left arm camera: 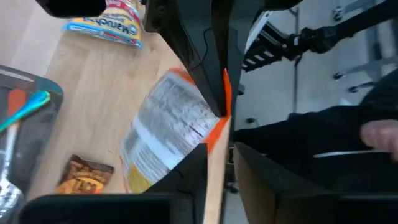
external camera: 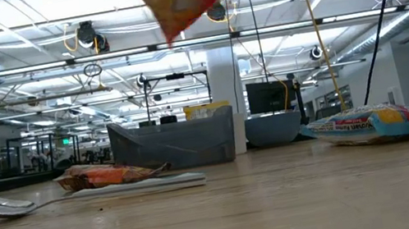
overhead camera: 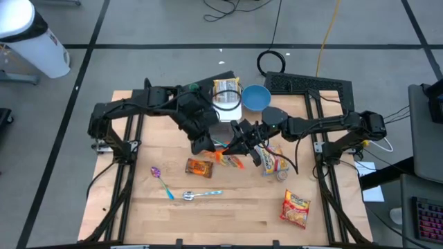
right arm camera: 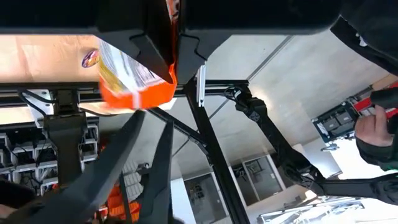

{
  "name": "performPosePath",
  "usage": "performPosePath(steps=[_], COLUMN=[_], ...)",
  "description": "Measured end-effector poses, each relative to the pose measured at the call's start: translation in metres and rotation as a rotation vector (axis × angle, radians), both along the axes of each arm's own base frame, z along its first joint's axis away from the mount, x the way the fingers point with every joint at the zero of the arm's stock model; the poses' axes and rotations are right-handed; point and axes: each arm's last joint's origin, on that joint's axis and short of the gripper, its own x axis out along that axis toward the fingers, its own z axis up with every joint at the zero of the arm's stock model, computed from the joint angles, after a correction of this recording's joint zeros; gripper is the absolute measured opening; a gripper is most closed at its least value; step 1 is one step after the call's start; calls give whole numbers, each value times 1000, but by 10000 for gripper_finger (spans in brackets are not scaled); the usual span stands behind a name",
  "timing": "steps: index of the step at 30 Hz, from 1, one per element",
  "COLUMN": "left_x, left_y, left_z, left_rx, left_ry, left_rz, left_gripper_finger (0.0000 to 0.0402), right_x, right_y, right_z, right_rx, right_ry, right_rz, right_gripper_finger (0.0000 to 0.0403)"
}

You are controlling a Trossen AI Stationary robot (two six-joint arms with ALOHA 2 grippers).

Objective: Pick & Place Food Item
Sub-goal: Put the orange noodle pack into the white bin

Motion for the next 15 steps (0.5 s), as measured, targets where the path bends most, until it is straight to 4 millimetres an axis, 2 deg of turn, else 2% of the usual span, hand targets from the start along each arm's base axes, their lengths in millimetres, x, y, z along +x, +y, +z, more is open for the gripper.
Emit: performPosePath(steps=[6, 10, 15], left_x=[-1, 3, 13], left_y=[14, 19, 21], left_z=[1, 4, 15], left_rx=[-70, 26, 119], left_ry=[6, -72, -261], left_rz=[27, 41, 7], left_gripper_finger=[135, 152, 156], right_x=[-5, -8, -8], right_y=[-5, -8, -8], right_z=[6, 9, 7], right_rx=[6, 9, 17], right_ry=[-17, -12, 14], right_rz=[-15, -25, -25], right_gripper_finger=[0, 0, 0])
